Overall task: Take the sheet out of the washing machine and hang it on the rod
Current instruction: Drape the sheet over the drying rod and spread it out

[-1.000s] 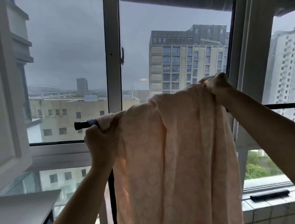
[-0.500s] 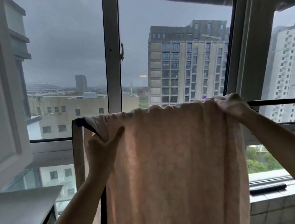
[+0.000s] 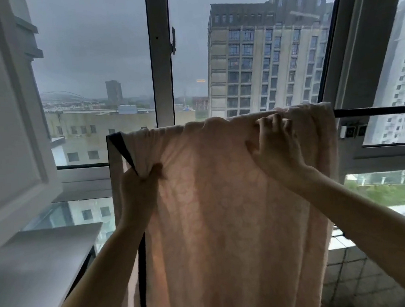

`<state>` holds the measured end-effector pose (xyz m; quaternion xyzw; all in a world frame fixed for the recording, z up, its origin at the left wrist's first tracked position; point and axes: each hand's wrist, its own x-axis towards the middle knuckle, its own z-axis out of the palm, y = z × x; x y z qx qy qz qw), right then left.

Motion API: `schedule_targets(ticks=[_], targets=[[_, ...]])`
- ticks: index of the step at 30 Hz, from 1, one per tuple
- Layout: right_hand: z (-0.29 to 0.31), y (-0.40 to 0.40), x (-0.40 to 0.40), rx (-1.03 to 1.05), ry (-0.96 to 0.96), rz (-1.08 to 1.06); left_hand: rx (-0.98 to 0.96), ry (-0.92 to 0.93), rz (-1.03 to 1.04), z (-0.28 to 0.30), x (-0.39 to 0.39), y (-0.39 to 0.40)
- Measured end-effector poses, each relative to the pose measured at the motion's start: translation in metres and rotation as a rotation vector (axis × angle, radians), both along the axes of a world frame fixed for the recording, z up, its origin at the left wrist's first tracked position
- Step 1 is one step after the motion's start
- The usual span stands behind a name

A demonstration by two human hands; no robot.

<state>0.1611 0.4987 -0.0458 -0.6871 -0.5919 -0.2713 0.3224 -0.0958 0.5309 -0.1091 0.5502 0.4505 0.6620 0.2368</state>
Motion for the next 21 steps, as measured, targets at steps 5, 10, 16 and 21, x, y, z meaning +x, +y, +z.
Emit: schedule_targets(ticks=[5, 10, 16, 21], targets=[[-0.035, 0.003, -0.035, -0.028, -0.04, 0.094, -0.071, 0.039, -0.025, -0.021, -0.016, -0.006], [-0.084, 0.015, -0.057, -0.277, 0.106, 0.15, -0.227, 0.063, -0.107, -0.062, -0.03, -0.017], [-0.131, 0.014, -0.096, -0.54, 0.374, 0.339, -0.362, 0.151, -0.266, -0.105, -0.041, -0.035], [-0.143, 0.007, -0.137, -0.649, 0.472, 0.431, -0.474, 0.25, -0.361, -0.147, -0.047, -0.047]])
